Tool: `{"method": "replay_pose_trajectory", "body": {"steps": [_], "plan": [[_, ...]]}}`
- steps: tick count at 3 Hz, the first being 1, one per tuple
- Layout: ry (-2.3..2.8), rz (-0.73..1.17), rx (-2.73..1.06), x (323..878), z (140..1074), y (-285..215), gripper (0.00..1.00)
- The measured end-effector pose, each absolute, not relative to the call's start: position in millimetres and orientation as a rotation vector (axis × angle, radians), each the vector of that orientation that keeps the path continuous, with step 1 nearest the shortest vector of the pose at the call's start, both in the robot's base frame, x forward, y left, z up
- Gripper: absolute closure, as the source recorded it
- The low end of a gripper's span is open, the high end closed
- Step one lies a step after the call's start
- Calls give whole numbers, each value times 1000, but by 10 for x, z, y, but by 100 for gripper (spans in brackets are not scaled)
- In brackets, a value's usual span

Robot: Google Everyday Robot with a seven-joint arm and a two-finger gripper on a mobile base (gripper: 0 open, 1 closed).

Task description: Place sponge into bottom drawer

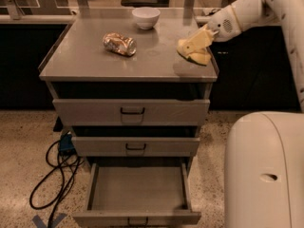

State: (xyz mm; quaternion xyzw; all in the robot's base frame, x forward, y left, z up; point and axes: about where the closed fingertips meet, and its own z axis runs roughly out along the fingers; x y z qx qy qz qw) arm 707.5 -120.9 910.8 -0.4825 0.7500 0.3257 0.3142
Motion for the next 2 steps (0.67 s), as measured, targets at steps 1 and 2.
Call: {"method": "replay_pose_trajectory", "body": {"steps": [1,2], "plan": [[1943,933,-1222,6705,9596,-1509,100],[1936,910,-1115,6521,9971,-1878,100]]}}
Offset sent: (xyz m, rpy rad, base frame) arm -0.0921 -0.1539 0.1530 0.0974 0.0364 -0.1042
